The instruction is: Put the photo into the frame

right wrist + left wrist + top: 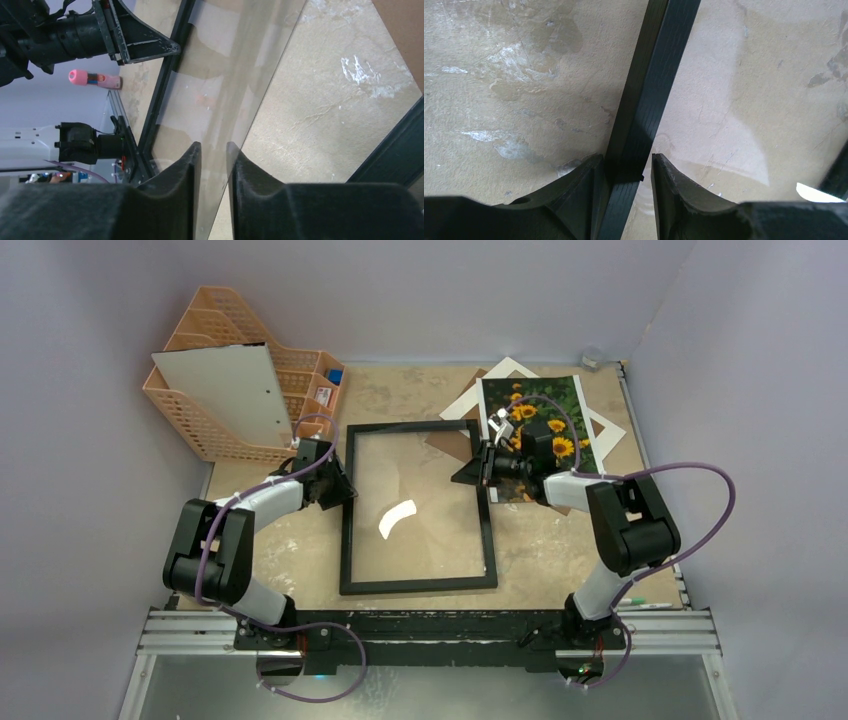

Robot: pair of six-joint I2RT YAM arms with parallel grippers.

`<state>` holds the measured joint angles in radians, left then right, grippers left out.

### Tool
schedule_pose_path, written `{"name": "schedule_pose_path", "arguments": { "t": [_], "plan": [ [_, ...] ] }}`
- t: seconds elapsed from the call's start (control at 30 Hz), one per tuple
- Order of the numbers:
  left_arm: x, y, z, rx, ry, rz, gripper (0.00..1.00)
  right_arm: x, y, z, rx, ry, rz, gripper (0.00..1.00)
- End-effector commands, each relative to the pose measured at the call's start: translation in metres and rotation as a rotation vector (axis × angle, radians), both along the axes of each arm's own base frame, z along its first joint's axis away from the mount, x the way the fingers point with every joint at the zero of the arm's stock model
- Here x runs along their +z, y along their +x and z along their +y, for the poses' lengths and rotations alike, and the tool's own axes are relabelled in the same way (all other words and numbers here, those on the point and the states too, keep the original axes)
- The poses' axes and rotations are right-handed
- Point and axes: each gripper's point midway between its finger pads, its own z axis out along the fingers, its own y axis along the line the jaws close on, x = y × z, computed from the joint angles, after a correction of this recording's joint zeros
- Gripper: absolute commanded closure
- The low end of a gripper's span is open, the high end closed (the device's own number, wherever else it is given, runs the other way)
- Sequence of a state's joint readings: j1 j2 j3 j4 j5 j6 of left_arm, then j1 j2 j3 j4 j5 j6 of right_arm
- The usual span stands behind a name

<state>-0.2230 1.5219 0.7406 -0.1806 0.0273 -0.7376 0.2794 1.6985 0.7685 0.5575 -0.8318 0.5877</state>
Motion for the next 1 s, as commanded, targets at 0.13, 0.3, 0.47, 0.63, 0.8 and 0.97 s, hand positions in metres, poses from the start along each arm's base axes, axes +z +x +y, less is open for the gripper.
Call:
{"name": "schedule_pose_path", "arguments": {
  "t": [0.13,0.3,0.47,0.63,0.8,0.97],
  "plan": [
    [-0.007,-0.002,0.014,0.029,0.063,0.019,0.6,0.002,0.009,-0.002,-0.023,-0.033,-0.012,0.55],
    [-0.009,-0.003,0.017,0.037,0.071,0.026,0.61,0.004,0.013,-0.006,-0.062,-0.068,-0.001,0.39],
    [-0.009,-0.003,0.017,0.038,0.073,0.028,0.61,0.0,0.03,-0.032,-0.218,-0.193,0.028,0.27],
    [-0.005,-0.001,0.016,0.025,0.068,0.016,0.6,0.007,0.045,-0.069,-0.401,-0.348,0.035,0.22],
    [-0.002,0.001,0.017,0.028,0.067,0.009,0.6,0.013,0.049,-0.095,-0.528,-0.446,0.033,0.18],
    [-0.002,0.001,0.018,0.024,0.069,0.01,0.6,0.002,0.054,-0.097,-0.497,-0.489,0.03,0.17]
  ]
}}
